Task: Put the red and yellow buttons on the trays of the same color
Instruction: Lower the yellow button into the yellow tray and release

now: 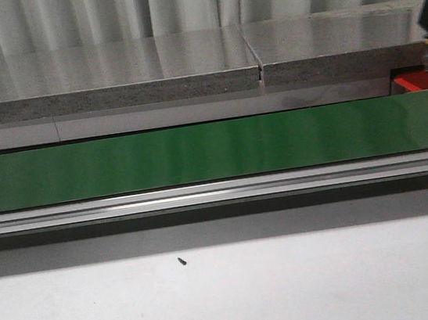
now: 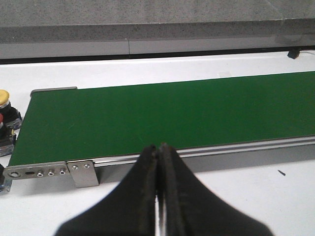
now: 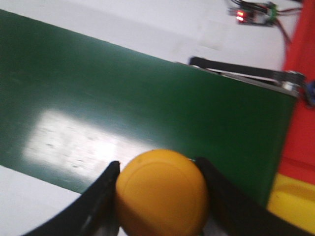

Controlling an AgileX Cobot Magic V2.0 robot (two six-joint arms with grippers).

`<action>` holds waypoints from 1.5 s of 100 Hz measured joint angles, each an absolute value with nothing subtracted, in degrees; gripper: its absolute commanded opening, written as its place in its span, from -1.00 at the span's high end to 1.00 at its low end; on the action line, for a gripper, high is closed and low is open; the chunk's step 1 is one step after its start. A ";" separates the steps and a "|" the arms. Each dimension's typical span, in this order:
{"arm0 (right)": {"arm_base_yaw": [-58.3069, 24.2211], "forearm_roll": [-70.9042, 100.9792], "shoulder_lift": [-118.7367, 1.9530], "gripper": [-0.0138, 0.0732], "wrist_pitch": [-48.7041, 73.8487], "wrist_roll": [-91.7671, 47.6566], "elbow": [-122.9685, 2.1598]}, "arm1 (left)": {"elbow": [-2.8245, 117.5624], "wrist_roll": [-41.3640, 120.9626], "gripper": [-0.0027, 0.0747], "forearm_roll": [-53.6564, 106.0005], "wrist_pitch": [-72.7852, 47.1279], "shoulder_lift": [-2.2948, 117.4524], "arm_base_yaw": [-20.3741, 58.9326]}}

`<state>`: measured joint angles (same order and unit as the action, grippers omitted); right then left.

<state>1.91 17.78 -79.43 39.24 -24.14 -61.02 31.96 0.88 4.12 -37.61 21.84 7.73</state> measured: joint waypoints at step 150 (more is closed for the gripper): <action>23.78 17.99 -89.96 -0.36 28.88 -20.88 -55.31 | 31.96 0.88 0.98 4.12 -37.61 21.84 7.73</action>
<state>23.78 17.99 -89.96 28.88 -20.88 -55.31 31.96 0.88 4.12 -37.61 21.84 7.73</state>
